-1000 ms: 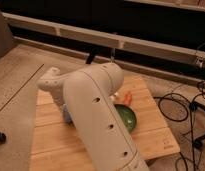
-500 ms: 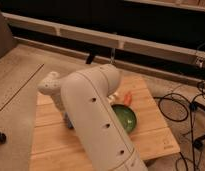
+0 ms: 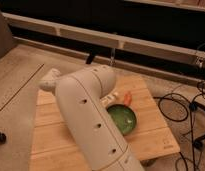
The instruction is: Wipe the white sponge on the table
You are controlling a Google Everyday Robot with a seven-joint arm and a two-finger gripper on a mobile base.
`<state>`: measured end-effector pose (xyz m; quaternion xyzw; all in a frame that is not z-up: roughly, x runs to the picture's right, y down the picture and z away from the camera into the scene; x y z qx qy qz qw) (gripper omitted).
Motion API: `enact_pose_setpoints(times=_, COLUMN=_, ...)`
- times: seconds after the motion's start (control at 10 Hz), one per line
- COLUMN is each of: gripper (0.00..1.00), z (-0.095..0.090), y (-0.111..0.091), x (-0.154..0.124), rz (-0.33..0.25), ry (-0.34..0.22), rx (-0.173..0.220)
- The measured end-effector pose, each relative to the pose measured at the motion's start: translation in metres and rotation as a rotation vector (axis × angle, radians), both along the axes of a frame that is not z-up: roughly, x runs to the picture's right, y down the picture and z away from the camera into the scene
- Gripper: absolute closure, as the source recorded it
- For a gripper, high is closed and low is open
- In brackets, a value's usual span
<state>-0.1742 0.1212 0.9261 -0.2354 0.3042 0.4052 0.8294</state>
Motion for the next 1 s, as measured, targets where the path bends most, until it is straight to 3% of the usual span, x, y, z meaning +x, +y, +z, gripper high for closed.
enact_pose_setpoints(times=0.5, gripper=1.00, z=0.042, y=-0.032, x=-0.026, rz=-0.038, ry=-0.086, rx=0.070)
enact_pose_setpoints(times=0.7, gripper=1.00, z=0.054, y=-0.046, x=-0.062, rz=-0.070, ry=-0.165, rx=0.106)
enact_pose_setpoints(times=1.0, gripper=1.00, z=0.050, y=-0.036, x=-0.112, rz=-0.071, ry=-0.273, rx=0.094)
